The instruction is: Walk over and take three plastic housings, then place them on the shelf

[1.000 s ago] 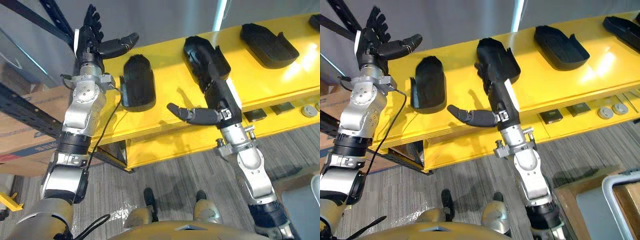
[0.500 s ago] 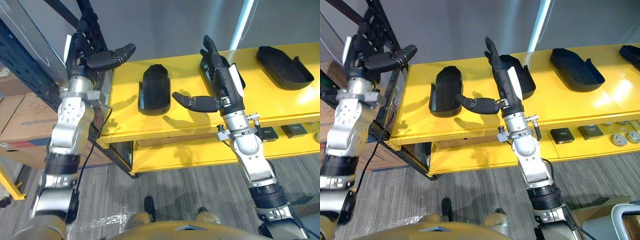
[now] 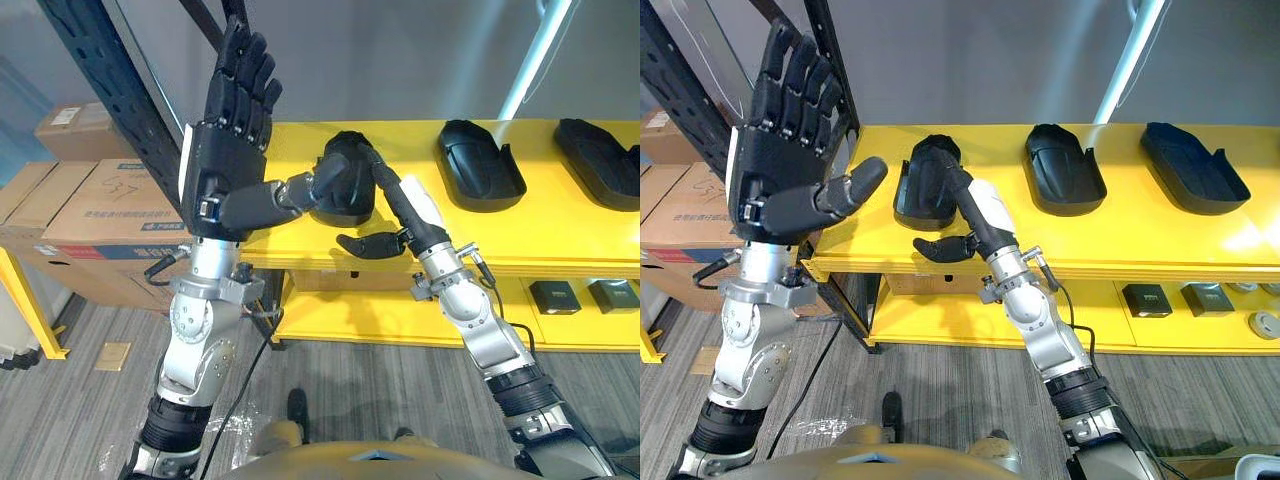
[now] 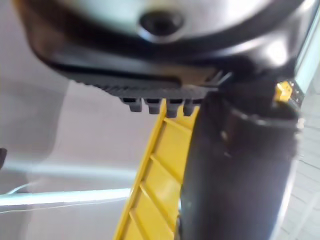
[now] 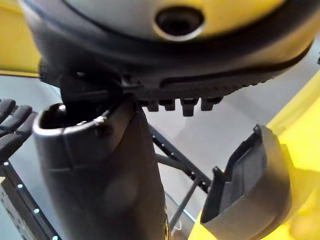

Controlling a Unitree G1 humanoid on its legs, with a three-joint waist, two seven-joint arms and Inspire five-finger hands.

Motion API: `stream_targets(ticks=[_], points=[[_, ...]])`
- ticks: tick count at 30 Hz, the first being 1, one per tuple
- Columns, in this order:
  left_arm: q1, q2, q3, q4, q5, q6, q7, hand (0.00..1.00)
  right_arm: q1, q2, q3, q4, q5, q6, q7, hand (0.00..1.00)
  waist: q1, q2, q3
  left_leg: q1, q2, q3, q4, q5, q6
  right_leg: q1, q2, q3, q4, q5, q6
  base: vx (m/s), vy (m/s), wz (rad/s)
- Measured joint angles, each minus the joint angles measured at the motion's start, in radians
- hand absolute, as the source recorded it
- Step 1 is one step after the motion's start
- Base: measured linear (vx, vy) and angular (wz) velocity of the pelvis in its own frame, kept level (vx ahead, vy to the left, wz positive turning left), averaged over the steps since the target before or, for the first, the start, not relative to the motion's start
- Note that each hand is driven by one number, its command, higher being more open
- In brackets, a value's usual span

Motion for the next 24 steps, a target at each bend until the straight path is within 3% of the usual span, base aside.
stream_targets(ticks=[6, 16, 24], points=[[0.079, 0.000, 0.002, -0.010, -0.009, -0.049, -0.048, 1.00, -0.012, -0.001, 0.022, 0.113, -0.141, -0.029, -0.112, 1.00, 0.022, -0.019, -0.006, -0.004, -0.011, -0.015, 0.000, 0.001, -0.002, 0.004, -0.006, -0.007, 0.003, 0.005, -0.001, 0.04, -0.004, 0.08], [0.265, -0.031, 0.094, -0.072, -0.057, -0.063, -0.100, 1.00, -0.063, -0.002, -0.004, 0.305, -0.264, 0.027, -0.344, 1.00, 0.053, -0.022, 0.001, -0.022, -0.018, -0.057, 0.000, 0.004, -0.006, 0.005, -0.003, -0.048, 0.019, -0.010, -0.015, 0.01, -0.018, 0.12], [0.316, -0.034, 0.165, -0.074, -0.119, -0.064, -0.114, 1.00, -0.161, -0.037, -0.017, 0.391, -0.262, 0.072, -0.431, 1.00, 0.095, -0.030, 0.035, -0.030, -0.028, -0.083, 0.000, 0.003, -0.003, 0.013, -0.006, -0.073, 0.020, -0.015, -0.009, -0.01, -0.015, 0.11]])
